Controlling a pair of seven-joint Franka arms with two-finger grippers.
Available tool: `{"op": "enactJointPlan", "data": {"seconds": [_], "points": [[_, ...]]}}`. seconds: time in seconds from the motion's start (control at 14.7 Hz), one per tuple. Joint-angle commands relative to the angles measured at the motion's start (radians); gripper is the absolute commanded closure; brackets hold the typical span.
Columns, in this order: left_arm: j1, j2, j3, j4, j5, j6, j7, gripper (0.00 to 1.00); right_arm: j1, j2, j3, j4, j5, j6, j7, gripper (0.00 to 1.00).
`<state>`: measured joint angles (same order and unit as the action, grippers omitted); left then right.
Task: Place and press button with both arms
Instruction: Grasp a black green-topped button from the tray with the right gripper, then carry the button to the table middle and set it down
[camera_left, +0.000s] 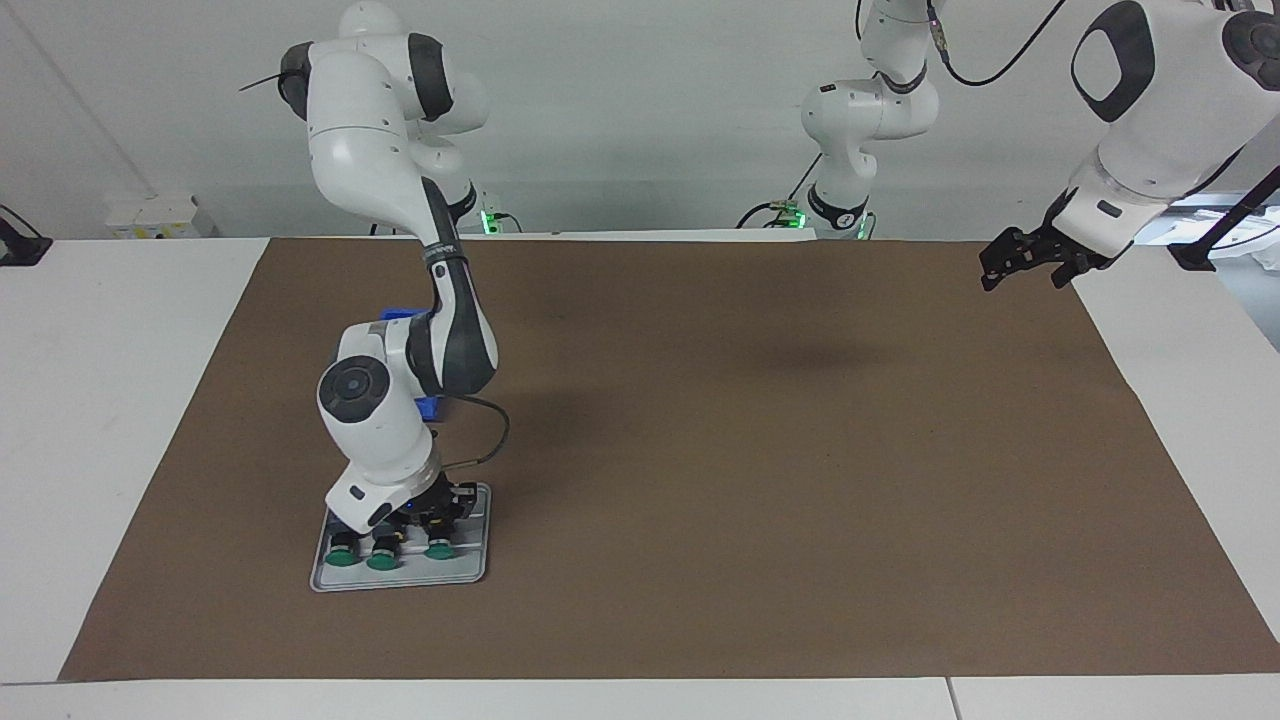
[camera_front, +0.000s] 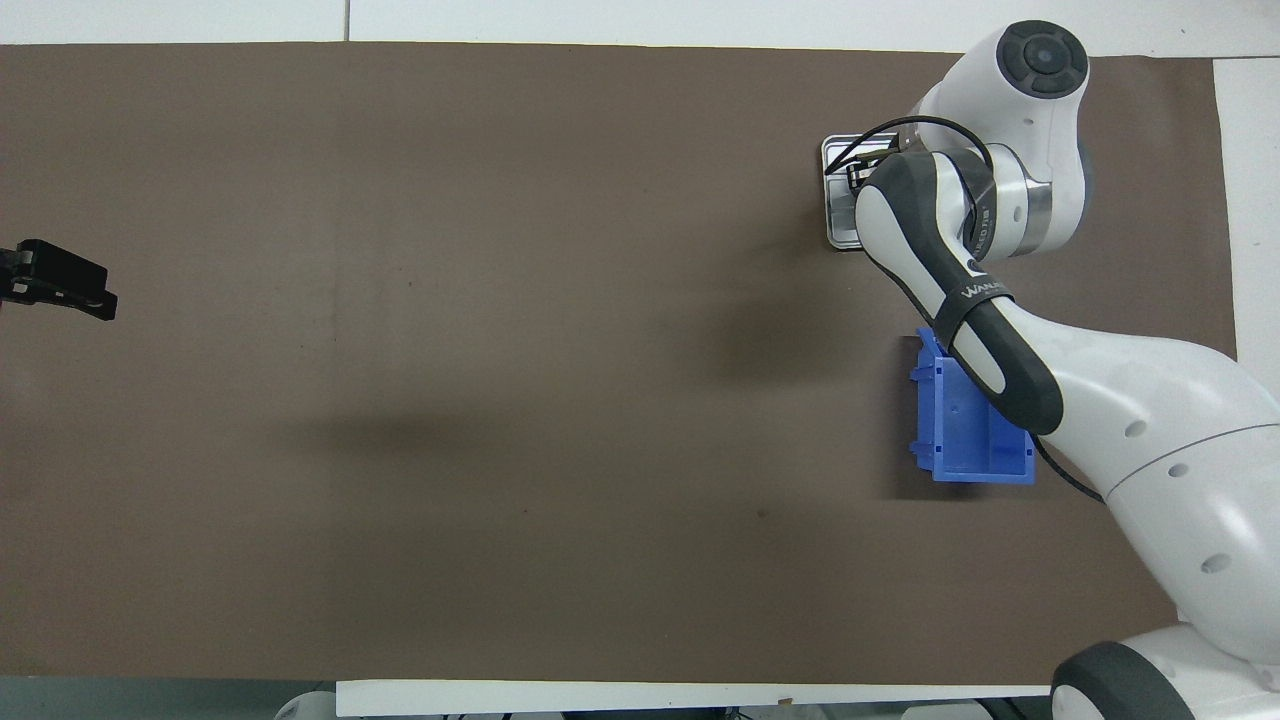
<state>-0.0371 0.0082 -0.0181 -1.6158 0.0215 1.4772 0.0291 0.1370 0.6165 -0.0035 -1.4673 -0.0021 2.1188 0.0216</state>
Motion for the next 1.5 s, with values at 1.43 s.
{"op": "enactJointPlan", "data": {"seconds": [1.43], "points": [[-0.014,-0.030,0.003,-0.036,0.011,0.023,0.000,0.00,0.447,-0.106,0.108,-0.004,0.013,-0.188,1.596,0.98]]}}
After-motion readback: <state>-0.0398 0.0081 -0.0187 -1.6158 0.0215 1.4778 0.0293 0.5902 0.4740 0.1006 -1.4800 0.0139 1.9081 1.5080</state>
